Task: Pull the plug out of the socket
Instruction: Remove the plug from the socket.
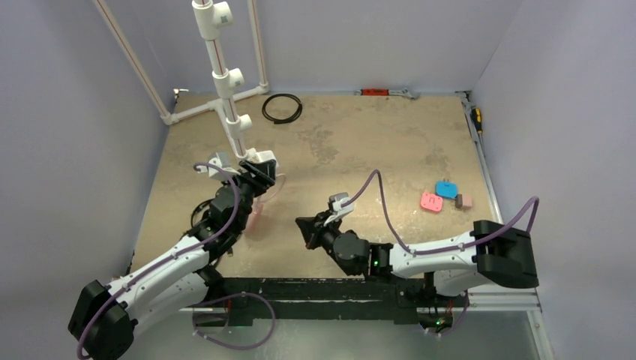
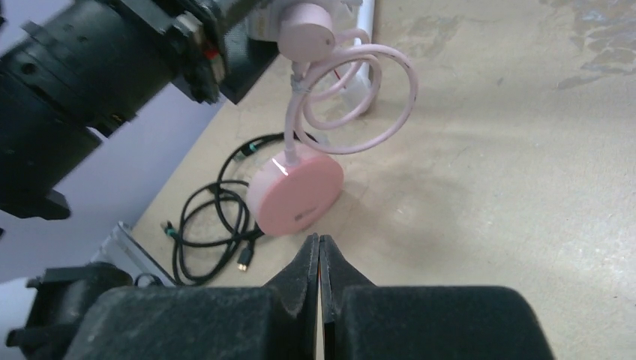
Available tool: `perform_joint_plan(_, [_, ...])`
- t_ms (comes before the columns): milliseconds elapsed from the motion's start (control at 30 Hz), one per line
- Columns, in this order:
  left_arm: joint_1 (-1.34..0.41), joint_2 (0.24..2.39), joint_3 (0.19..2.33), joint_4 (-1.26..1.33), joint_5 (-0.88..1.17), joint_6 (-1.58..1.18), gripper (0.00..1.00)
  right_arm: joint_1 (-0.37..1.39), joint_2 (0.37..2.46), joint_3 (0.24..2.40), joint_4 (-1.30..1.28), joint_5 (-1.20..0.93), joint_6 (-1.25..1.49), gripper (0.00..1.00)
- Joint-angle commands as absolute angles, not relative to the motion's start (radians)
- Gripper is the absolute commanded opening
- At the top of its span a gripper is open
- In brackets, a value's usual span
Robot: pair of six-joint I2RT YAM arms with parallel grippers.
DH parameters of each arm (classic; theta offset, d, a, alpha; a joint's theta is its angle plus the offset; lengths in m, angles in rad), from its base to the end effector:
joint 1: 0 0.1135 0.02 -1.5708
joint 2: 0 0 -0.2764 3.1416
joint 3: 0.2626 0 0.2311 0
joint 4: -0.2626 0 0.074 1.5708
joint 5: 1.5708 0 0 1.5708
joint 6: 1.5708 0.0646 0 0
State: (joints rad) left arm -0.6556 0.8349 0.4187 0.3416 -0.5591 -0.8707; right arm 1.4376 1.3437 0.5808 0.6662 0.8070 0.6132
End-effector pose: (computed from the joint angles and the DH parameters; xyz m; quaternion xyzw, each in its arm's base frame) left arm 0.1725 -0.0894 0.2734 -0.2622 0.6803 -0.3058 0.6123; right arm 0.0833 0.2700 0.2605 -0.0310 0.7297 0.3776 0.5692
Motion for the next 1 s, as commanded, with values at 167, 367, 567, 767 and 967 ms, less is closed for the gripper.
perform_joint_plan(167, [-0.659, 0.767, 0.428, 0.351, -0.471, -0.969, 0.00, 1.181, 1.259, 0.563, 0.776, 0.439, 0.520, 0.39])
perform_joint_plan(367, [-0.659, 0.754, 0.416, 0.342, -0.407, -1.064, 0.00, 1.157, 1.345, 0.691, 0.751, 0.324, 0.461, 0.63])
perform_joint_plan(567, [-0.660, 0.736, 0.419, 0.321, -0.396, -1.085, 0.00, 1.157, 1.409, 0.734, 0.809, 0.354, 0.448, 0.65])
perform_joint_plan(767, [-0.660, 0.723, 0.413, 0.316, -0.388, -1.104, 0.00, 1.158, 1.501, 0.813, 0.806, 0.482, 0.386, 0.61])
perform_joint_plan(967, [-0.661, 0.720, 0.406, 0.320, -0.387, -1.119, 0.00, 1.164, 1.584, 0.892, 0.795, 0.551, 0.350, 0.58])
